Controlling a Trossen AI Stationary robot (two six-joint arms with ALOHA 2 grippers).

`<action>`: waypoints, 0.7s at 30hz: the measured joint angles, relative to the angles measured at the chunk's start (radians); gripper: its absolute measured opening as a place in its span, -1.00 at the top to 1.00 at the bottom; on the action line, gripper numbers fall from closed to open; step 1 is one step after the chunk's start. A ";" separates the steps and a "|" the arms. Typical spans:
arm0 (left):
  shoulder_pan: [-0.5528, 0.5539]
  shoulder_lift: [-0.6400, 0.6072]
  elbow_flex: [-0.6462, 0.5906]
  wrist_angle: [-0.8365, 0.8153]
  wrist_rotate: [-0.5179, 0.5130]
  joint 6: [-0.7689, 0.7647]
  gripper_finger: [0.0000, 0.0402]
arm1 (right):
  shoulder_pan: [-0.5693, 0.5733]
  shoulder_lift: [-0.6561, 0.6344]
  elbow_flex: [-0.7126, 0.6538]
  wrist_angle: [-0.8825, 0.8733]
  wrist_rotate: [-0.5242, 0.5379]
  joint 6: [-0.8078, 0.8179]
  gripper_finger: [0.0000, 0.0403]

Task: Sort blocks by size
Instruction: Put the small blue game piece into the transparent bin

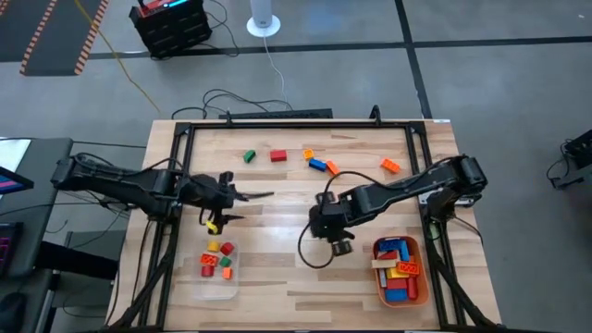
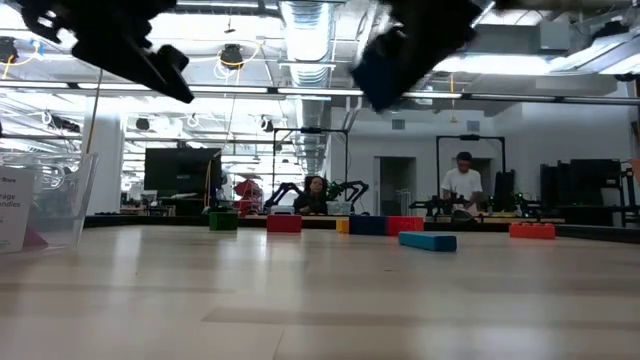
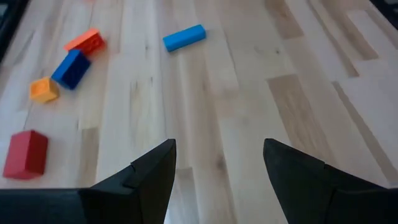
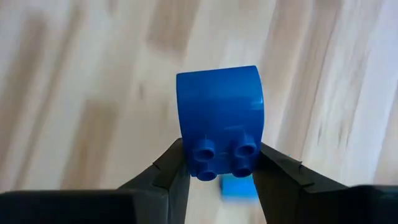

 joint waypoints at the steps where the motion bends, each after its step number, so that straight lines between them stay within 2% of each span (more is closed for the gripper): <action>1: -0.021 0.000 0.000 0.000 -0.011 0.000 -0.17 | 0.000 0.001 0.000 0.062 0.000 0.000 0.14; 5: -0.116 0.000 0.000 0.000 -0.110 0.015 -0.17 | -0.015 0.013 0.000 0.266 0.000 0.006 0.13; 10: -0.188 0.000 0.000 -0.019 -0.223 0.017 -0.17 | -0.058 0.047 0.001 0.377 0.000 0.016 0.13; 12: -0.212 0.000 0.000 -0.013 -0.228 0.018 -0.17 | -0.075 0.073 0.000 0.388 -0.030 0.016 0.13; 16: -0.236 0.006 0.000 0.034 -0.229 0.044 -0.17 | -0.116 0.153 -0.001 0.507 -0.172 0.018 0.13; 21: -0.236 0.030 0.000 0.077 -0.233 0.044 -0.17 | -0.149 0.218 0.000 0.719 -0.217 0.019 0.13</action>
